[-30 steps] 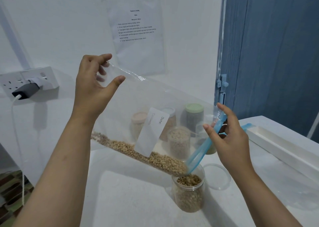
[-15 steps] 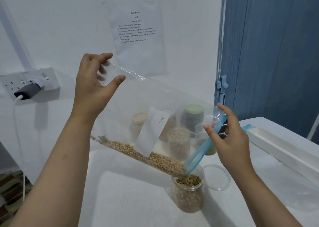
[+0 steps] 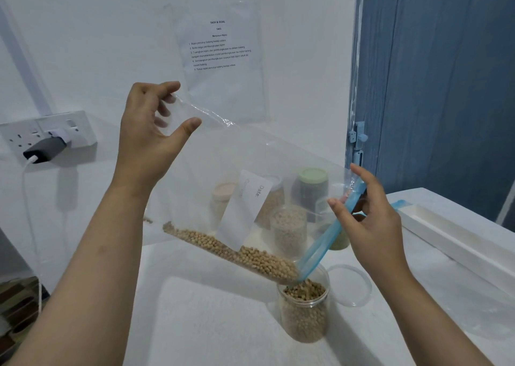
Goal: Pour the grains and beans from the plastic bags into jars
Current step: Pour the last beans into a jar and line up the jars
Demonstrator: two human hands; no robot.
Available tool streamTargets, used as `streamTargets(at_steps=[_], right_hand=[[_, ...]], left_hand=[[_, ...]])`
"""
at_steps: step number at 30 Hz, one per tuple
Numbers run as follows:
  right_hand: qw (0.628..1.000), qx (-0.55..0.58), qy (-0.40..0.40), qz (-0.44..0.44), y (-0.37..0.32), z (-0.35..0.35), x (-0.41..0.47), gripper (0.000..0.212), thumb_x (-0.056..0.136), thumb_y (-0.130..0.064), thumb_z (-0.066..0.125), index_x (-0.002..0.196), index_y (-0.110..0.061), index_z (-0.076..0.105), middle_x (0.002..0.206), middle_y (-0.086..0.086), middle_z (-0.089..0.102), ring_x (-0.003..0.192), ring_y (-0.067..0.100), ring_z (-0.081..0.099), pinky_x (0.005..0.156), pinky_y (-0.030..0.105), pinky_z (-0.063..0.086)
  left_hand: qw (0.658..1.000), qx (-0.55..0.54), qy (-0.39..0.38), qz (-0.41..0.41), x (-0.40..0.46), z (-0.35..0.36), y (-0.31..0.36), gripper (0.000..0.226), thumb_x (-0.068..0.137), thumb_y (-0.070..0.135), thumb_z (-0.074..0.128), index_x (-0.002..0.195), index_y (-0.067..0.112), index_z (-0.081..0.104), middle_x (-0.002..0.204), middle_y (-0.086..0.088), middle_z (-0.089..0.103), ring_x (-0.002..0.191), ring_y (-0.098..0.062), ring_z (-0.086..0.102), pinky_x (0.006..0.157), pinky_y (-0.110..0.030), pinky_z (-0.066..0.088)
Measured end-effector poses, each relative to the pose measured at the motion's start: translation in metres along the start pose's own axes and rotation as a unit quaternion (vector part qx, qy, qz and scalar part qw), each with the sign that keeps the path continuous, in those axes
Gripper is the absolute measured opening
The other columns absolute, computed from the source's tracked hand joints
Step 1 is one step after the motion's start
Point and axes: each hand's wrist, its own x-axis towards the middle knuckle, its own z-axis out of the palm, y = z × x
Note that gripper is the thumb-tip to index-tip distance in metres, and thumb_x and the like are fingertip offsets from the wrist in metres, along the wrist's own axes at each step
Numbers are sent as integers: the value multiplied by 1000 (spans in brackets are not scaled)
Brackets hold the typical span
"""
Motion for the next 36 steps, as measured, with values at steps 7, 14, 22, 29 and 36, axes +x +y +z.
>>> streamTargets(at_steps=[7,14,22,29,36], right_hand=[[1000,1,-4,-5,-1,-2,0,56,90,-29,71,132,-50,41,94,-19,57,91,-2,57,66,6,50],[1000,-3,-2,-11,0,-3,1,55,90,-30,70,133,-49,41,94,-16,58,89,-1,58,66,6,49],[1000,-2,4,-10,2,-2,0,55,90,-31,70,133,-49,41,97,-27,53,89,-9,58,65,5,49],[1000,-4,15,-10,14,-2,-1,54,90,-34,69,134,-49,43,103,-24,56,93,2,60,69,14,54],[990,-106,50,-79,22,-2,1,50,92,-37,67,138,-31,49,124,-11,36,113,1,44,90,18,45]], left_hand=[[1000,4,-2,4,2,1,-1,53,85,35,73,132,21,54,108,18,45,94,-9,51,83,-30,51],[1000,2,0,1,3,2,0,54,84,32,74,133,17,55,108,17,45,93,-6,50,83,-28,50],[1000,0,-3,5,4,3,2,54,84,32,75,133,17,55,109,18,44,94,-9,51,83,-29,51],[1000,-4,-11,8,4,10,5,55,84,32,74,133,15,56,108,16,44,93,-10,50,83,-30,50],[1000,-4,-15,8,5,13,6,55,84,32,74,133,16,55,107,17,44,93,-9,50,82,-29,50]])
